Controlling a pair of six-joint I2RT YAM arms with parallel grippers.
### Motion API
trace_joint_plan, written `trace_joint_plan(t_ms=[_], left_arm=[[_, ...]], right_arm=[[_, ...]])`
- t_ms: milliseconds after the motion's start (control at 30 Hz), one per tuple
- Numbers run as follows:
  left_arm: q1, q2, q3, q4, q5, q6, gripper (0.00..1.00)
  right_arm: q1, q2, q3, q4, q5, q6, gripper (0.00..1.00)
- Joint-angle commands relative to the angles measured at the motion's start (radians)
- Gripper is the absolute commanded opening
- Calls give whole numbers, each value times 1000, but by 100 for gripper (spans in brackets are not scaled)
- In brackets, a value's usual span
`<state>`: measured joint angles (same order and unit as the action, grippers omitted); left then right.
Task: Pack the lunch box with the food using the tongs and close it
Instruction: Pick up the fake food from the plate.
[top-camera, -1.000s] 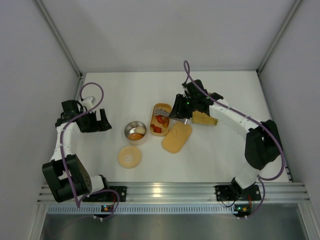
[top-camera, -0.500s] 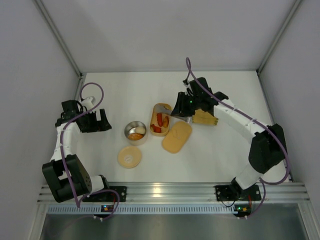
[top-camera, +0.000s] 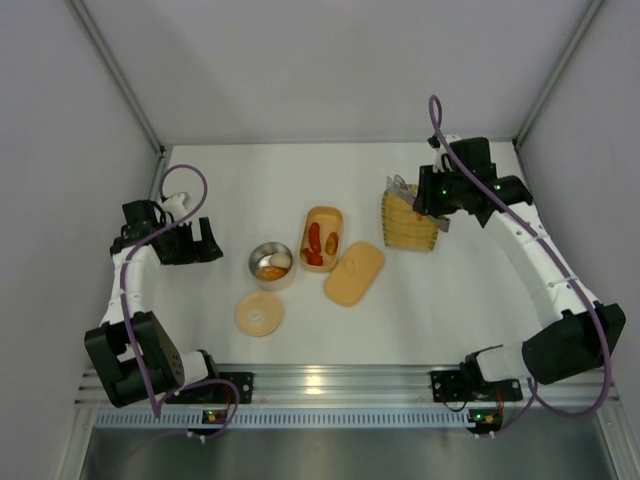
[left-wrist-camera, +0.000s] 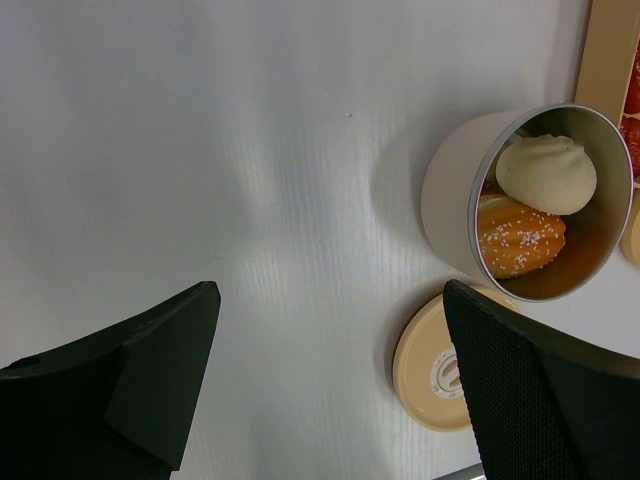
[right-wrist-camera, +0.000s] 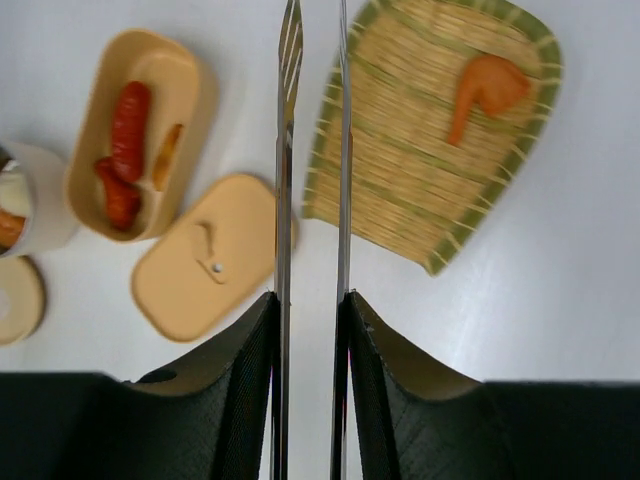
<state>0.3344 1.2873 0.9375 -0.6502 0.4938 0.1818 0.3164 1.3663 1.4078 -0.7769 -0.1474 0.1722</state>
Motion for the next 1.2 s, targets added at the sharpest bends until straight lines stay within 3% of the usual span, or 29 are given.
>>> trace_joint_plan(t_ms=[0,433,1167], left_arm=[[8,-28,-9,24,23,2,98],[8,-39,-11,21,17,4,98],[8,-19,-12,34,19,4,98]], right_arm=[[-84,-10,-7,-119,129,-111,32],[-140,25,-124,-52,207,-106,32],[-132,125,-115,54,206,-76,34]])
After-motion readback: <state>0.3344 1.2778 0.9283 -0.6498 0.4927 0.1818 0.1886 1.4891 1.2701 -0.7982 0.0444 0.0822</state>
